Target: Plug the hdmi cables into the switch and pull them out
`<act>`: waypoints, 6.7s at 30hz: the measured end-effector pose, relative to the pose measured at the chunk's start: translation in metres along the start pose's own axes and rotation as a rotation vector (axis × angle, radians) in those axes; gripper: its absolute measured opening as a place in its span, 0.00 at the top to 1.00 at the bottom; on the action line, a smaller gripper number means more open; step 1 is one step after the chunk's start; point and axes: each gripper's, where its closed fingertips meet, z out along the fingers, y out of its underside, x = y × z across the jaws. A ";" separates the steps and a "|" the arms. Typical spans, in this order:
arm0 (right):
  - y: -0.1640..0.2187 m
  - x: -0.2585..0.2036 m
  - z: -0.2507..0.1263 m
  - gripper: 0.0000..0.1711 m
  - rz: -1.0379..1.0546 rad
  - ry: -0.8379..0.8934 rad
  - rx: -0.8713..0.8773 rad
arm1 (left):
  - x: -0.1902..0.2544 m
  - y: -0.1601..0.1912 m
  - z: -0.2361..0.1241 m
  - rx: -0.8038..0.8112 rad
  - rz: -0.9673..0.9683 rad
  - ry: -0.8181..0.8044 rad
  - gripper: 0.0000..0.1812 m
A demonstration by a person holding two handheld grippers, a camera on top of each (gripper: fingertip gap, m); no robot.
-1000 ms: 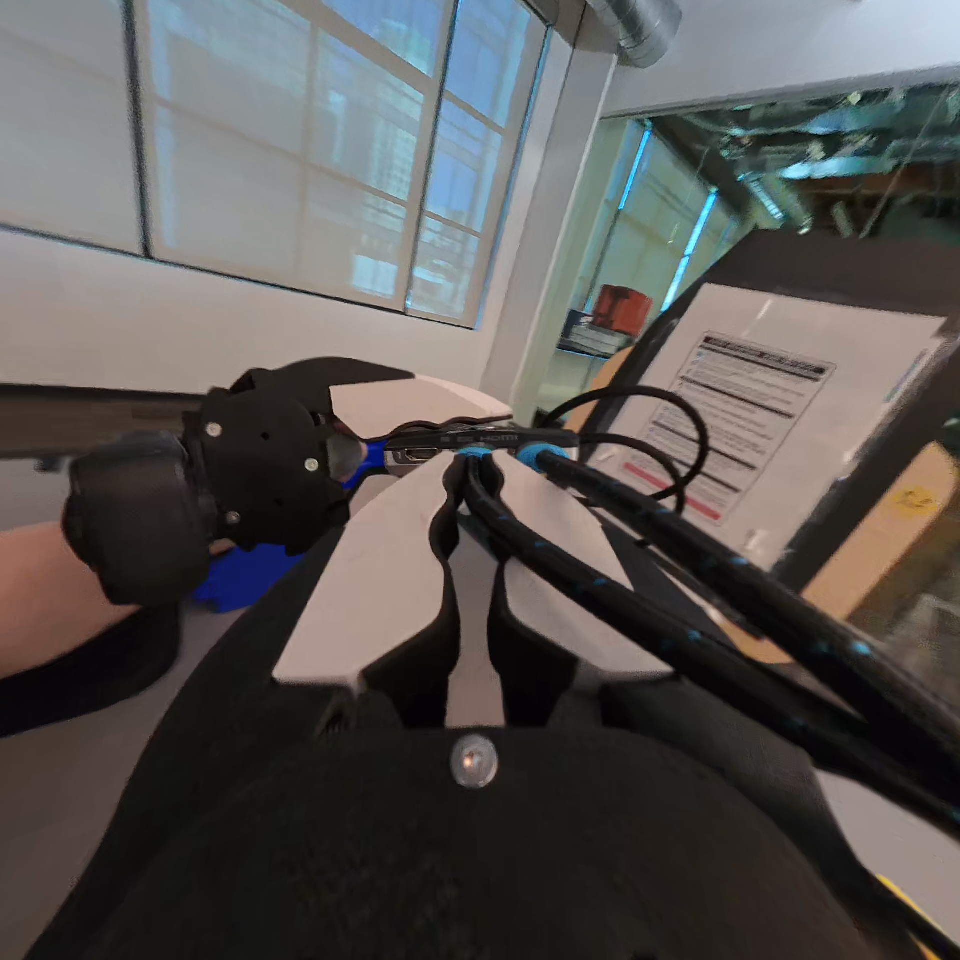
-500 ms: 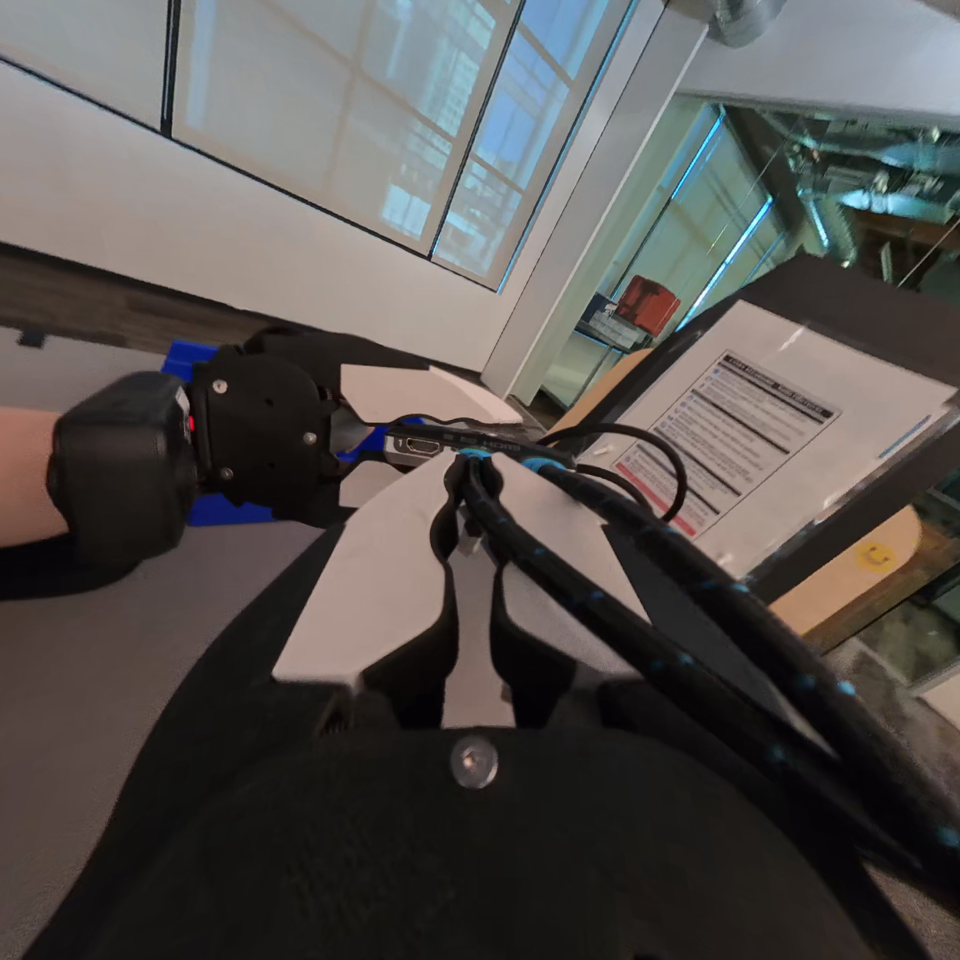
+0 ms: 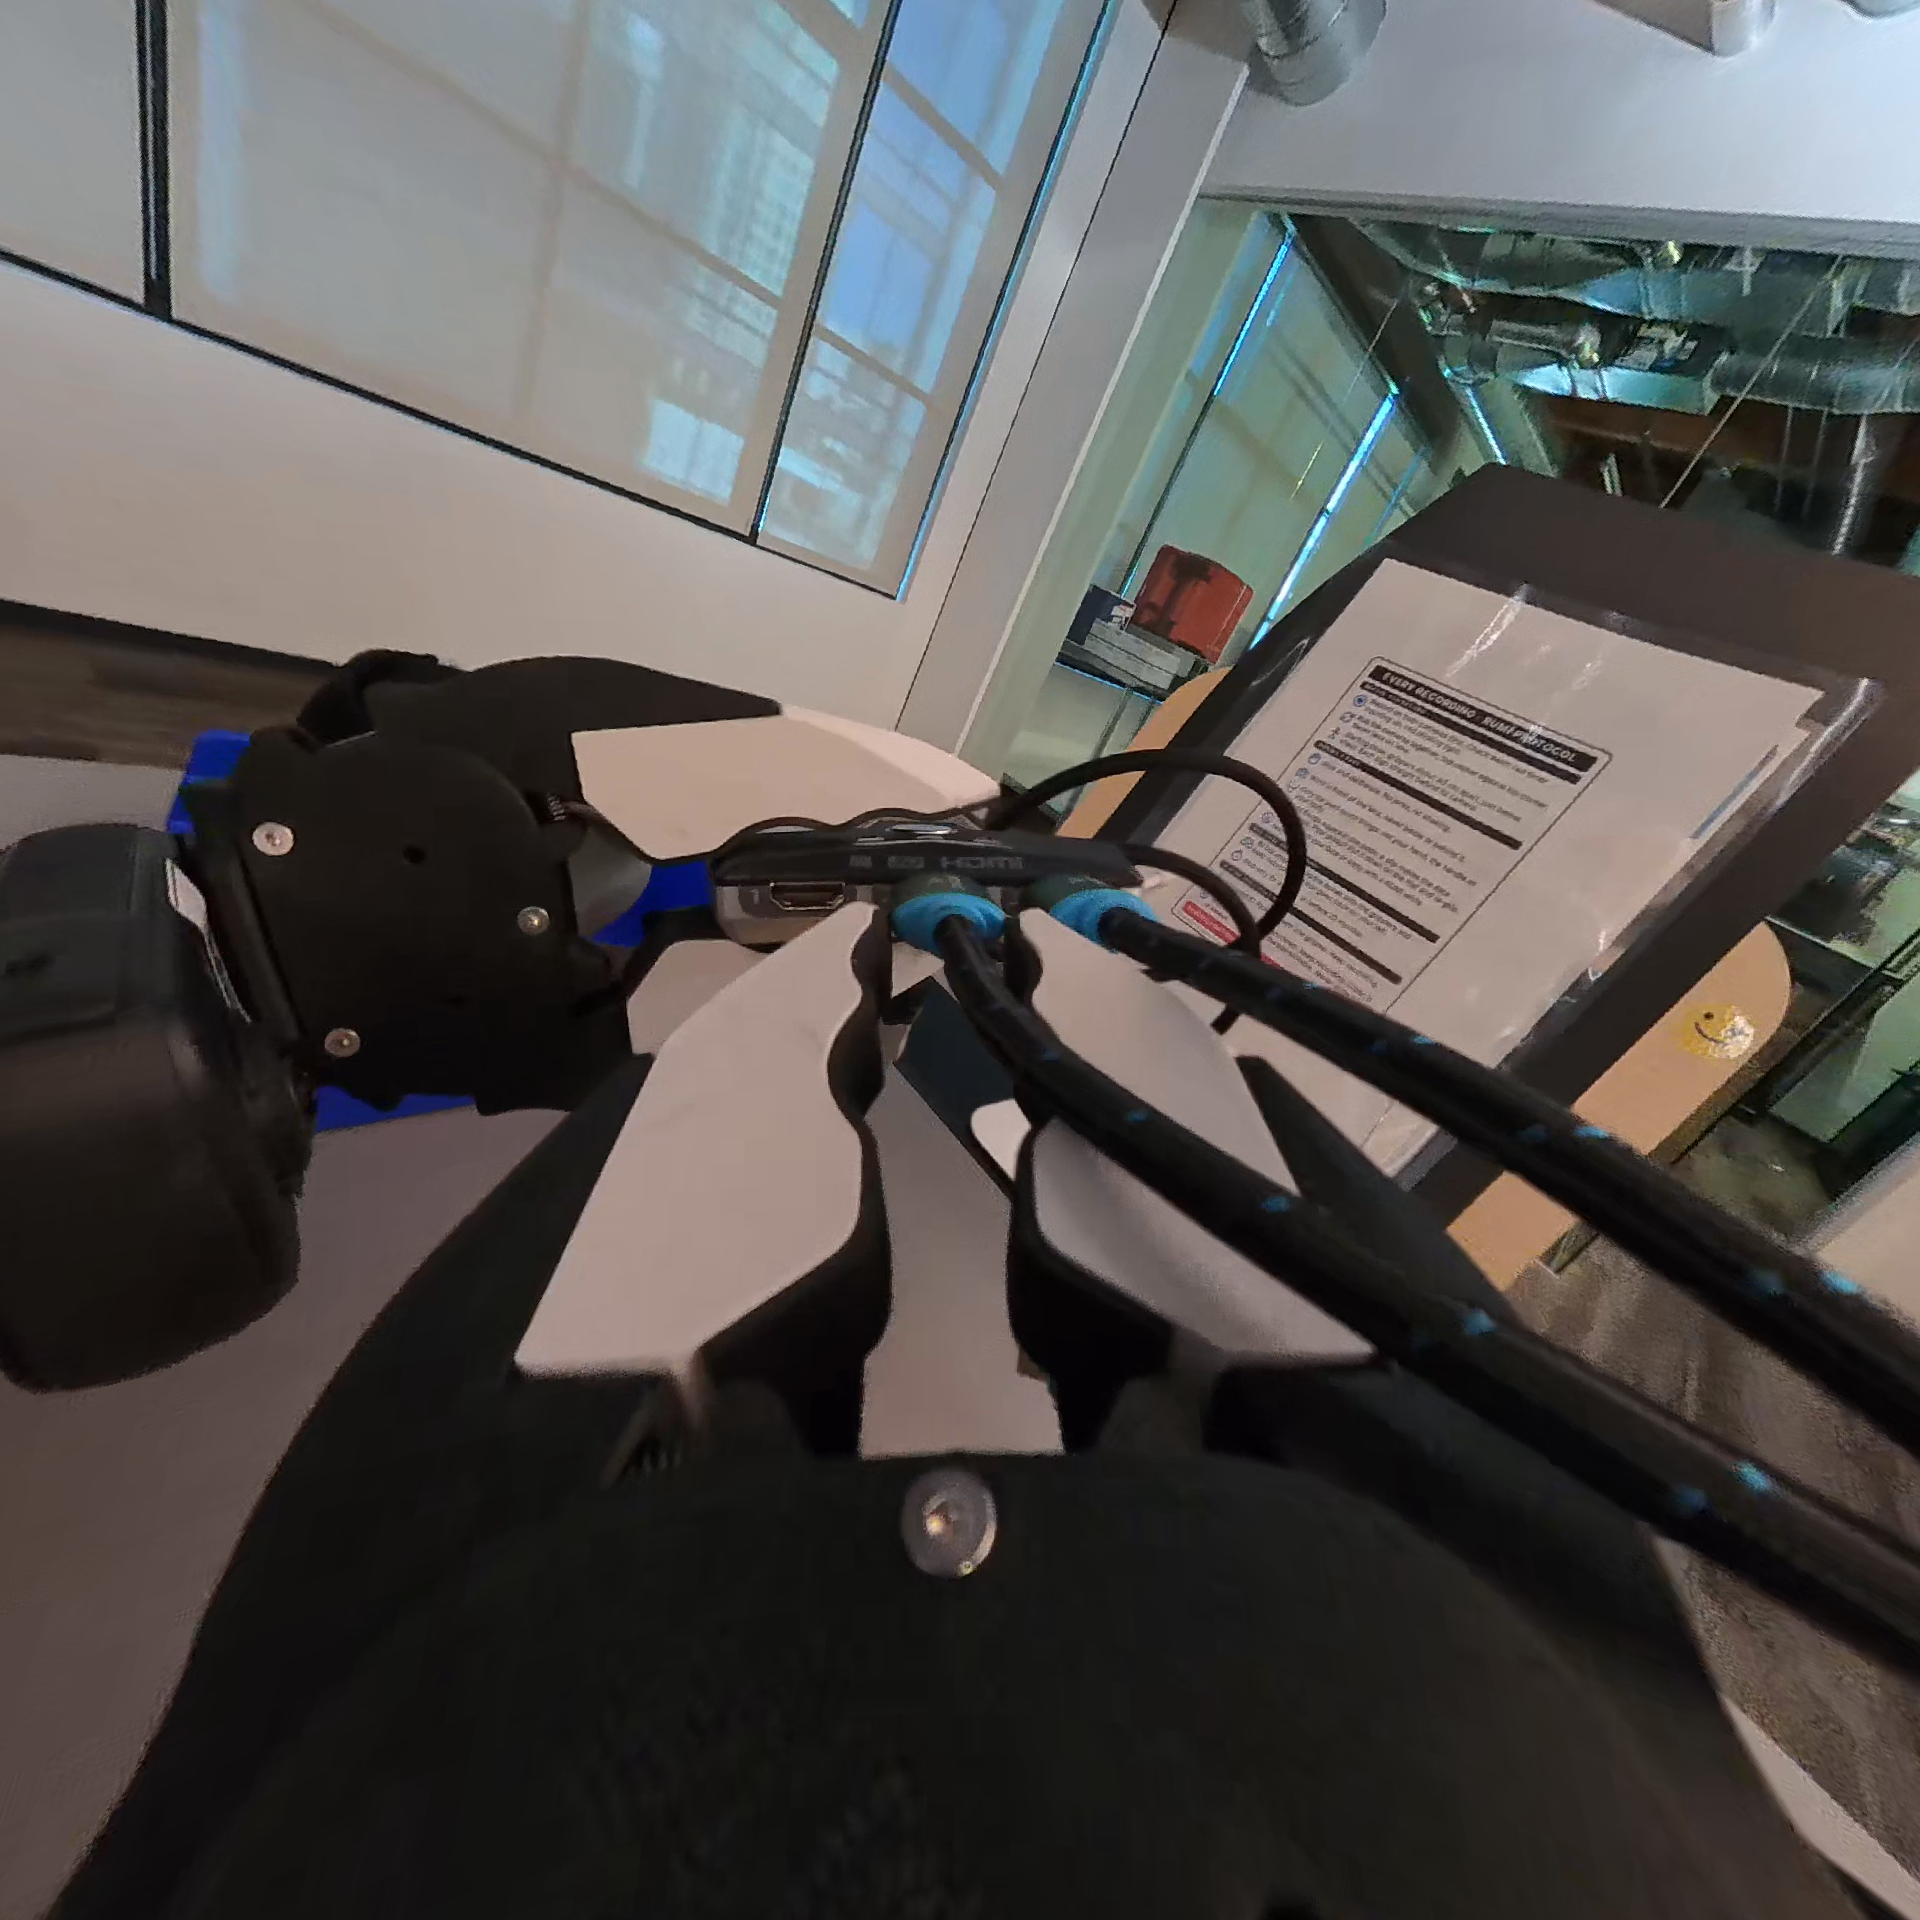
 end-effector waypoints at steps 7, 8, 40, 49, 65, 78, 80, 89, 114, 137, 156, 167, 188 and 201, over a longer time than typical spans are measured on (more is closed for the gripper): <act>-0.001 0.001 -0.001 0.89 0.049 0.007 0.054 | 0.000 -0.001 0.001 0.005 -0.032 0.028 0.85; -0.001 0.000 -0.001 0.89 0.009 0.029 0.050 | 0.000 0.000 0.001 0.005 -0.039 0.034 0.85; -0.048 0.024 -0.045 1.00 0.031 0.010 0.100 | -0.004 0.048 0.010 -0.134 -0.066 0.074 0.86; 0.062 -0.005 -0.023 1.00 0.211 -0.311 -0.432 | 0.003 0.062 0.010 -0.170 -0.246 0.199 0.86; 0.123 -0.040 0.008 0.96 -0.082 -0.368 -0.556 | -0.014 0.109 0.011 -0.283 -0.253 0.180 0.86; 0.241 -0.095 0.059 0.84 -0.395 -0.459 -0.663 | -0.040 0.129 0.004 -0.324 -0.306 0.156 0.86; 0.246 -0.105 0.065 0.86 -0.311 -0.522 -0.643 | -0.040 0.128 0.004 -0.320 -0.311 0.161 0.86; 0.252 -0.130 0.073 0.84 -0.125 -0.671 -0.670 | -0.027 0.128 0.007 -0.336 -0.290 0.205 0.86; 0.197 -0.195 0.001 0.96 0.002 -1.045 -0.728 | -0.023 0.112 0.005 -0.305 -0.283 0.246 0.86; 0.062 0.079 -0.225 0.96 0.174 -0.273 -0.594 | -0.006 0.105 0.009 -0.303 -0.269 0.286 0.86; 0.221 0.028 -0.223 0.83 0.840 -0.734 -1.113 | -0.002 0.104 0.009 -0.302 -0.269 0.299 0.86; 0.157 0.123 -0.193 0.75 0.366 -0.266 -0.697 | 0.000 0.099 0.009 -0.293 -0.261 0.305 0.86; 0.258 0.211 -0.201 0.95 0.139 0.149 -1.176 | 0.020 0.097 0.012 -0.297 -0.237 0.358 0.86; 0.198 0.163 -0.239 0.95 0.077 -0.028 -0.952 | 0.020 0.082 0.010 -0.259 -0.230 0.353 0.86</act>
